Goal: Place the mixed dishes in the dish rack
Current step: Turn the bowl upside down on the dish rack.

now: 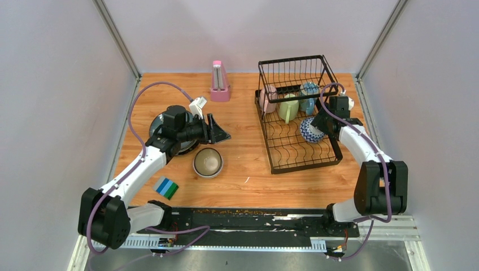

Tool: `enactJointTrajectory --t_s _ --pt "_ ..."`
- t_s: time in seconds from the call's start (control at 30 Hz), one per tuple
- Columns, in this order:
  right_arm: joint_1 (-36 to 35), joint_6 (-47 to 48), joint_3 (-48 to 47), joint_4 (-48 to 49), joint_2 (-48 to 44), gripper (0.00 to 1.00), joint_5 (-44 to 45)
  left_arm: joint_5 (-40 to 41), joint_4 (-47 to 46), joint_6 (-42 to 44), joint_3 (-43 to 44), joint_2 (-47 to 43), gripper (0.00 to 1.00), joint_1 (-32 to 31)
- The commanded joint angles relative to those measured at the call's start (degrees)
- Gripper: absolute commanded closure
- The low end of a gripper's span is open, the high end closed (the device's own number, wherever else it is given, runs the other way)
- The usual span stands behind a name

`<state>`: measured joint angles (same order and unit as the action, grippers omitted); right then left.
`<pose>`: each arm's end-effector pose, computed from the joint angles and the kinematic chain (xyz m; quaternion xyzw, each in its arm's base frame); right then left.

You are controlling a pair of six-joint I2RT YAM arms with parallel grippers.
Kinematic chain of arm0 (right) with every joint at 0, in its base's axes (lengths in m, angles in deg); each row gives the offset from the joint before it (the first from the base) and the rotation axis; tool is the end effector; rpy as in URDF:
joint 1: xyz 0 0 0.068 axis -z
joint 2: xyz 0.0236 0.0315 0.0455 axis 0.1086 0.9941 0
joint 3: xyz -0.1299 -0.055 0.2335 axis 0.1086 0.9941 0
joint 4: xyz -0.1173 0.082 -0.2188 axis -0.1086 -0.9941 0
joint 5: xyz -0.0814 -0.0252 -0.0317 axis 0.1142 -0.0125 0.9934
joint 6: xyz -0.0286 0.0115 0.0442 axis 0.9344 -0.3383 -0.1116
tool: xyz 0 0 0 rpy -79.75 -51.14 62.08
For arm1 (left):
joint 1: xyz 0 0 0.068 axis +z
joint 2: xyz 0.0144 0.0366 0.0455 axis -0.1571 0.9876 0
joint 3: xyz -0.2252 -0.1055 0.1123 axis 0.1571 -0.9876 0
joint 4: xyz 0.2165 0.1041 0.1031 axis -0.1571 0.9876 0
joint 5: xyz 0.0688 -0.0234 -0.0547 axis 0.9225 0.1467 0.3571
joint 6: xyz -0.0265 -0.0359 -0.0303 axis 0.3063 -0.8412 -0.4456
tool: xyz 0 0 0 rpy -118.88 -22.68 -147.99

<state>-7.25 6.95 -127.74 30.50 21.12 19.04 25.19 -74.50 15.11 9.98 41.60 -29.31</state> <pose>0.3059 0.0020 0.2348 0.2497 0.9033 0.0492 0.3453 0.2347 -0.1092 0.2779 0.0678 0.8206 -0.4642 0.3265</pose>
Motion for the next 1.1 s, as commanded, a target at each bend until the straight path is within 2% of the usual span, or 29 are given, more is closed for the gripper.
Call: enactJointTrajectory --t_s 0.0,0.23,0.4,0.57,0.7,0.9,1.07 --pt "0.23 -1.48 -1.02 3.46 0.61 0.59 0.99 0.17 -0.81 1.27 2.21 -0.97 0.36 -0.03" --pt "0.23 -2.40 -1.12 4.78 1.63 0.55 1.05 0.27 -0.58 1.51 1.95 -0.95 0.36 -0.03" --pt "0.23 -3.09 -1.38 5.49 2.96 0.43 0.22 0.39 -0.49 1.45 1.77 -0.99 0.36 -0.03" --pt "0.23 -3.39 -1.57 5.47 3.46 0.38 -0.41 0.41 -0.56 1.50 1.93 -0.71 0.36 -0.03" --pt "0.23 -3.40 -1.03 5.39 2.63 0.38 -1.17 0.18 -0.72 1.51 2.13 -0.33 0.35 -0.03" --pt "0.23 -3.06 1.78 6.00 -2.80 0.47 -5.45 0.09 -0.86 1.49 2.29 -0.07 0.35 -0.03" --pt "0.40 -3.79 5.42 6.48 -8.21 0.49 -7.02 0.38 -1.02 1.54 2.21 -0.17 0.35 -0.03"
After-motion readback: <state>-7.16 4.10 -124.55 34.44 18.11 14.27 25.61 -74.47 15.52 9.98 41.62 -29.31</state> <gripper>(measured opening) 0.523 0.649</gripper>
